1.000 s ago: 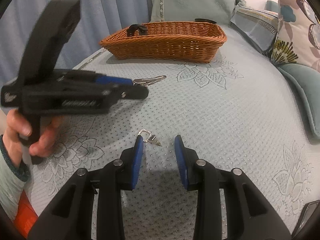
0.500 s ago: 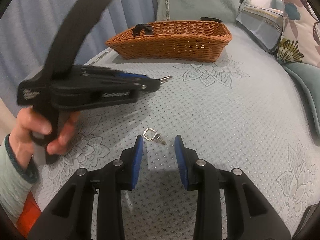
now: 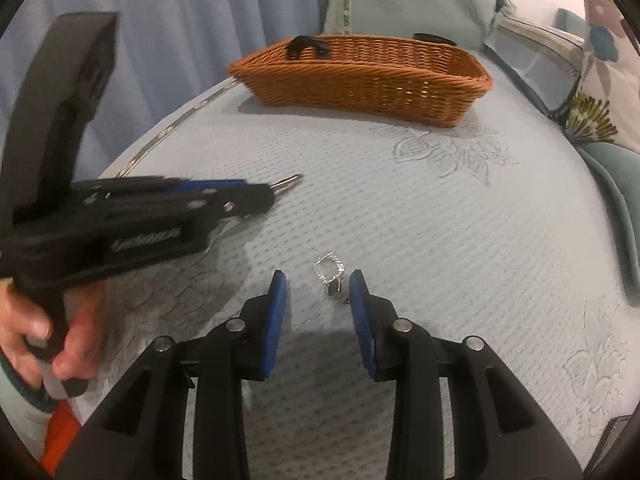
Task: Organize jewelry
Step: 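Grasp the silver hair clip with the left tool while the right tool grasps the key charm, then carry the hair clip and key charm into the basket and open both tools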
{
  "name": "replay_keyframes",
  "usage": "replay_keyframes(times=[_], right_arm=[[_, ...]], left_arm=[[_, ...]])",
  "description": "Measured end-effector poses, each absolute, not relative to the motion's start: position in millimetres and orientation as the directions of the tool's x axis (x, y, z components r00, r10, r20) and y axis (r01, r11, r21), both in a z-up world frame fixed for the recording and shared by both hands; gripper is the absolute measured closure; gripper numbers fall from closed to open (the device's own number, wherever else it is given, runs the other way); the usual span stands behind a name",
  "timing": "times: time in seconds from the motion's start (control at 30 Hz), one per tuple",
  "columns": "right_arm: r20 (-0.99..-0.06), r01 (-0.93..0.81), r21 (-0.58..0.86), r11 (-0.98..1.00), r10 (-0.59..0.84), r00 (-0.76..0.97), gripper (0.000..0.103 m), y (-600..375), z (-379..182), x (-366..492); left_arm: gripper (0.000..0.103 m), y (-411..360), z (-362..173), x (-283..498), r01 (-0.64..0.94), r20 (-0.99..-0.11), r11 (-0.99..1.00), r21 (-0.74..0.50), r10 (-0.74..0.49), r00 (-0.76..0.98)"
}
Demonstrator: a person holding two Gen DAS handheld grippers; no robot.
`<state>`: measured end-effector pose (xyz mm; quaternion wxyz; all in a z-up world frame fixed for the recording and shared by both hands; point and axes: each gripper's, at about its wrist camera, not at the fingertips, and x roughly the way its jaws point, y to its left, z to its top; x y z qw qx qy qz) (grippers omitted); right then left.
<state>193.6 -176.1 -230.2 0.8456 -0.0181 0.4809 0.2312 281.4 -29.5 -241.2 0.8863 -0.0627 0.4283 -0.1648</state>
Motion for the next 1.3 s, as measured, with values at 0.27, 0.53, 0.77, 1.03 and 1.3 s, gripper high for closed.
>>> replay_keyframes(times=[0.27,0.53,0.77,1.03,1.3], right_arm=[[-0.82,-0.383,0.177,0.907,0.351,0.452,0.074,-174,-230,193],[-0.81,-0.365,0.106,0.925,0.293,0.508,0.094,-175,-228,183],[-0.758,-0.351,0.141,0.926,0.329,0.563,0.096,-190,-202,184],[-0.689,-0.34,0.235,0.911,0.403,0.602,0.096,-216,-162,196],[-0.64,-0.339,0.26,0.904,0.424,0.64,0.096,-230,-132,214]], left_arm=[[0.081,-36,-241,276,0.254,-0.737,0.946,-0.2,-0.316,0.598],[0.081,-26,-237,277,0.266,-0.698,0.911,-0.316,-0.413,0.585],[0.081,-27,-215,266,0.294,-0.622,0.892,-0.343,-0.451,0.64],[0.081,-22,-183,252,0.303,-0.534,0.887,-0.348,-0.453,0.714],[0.081,-16,-157,252,0.308,-0.485,0.892,-0.33,-0.44,0.756]])
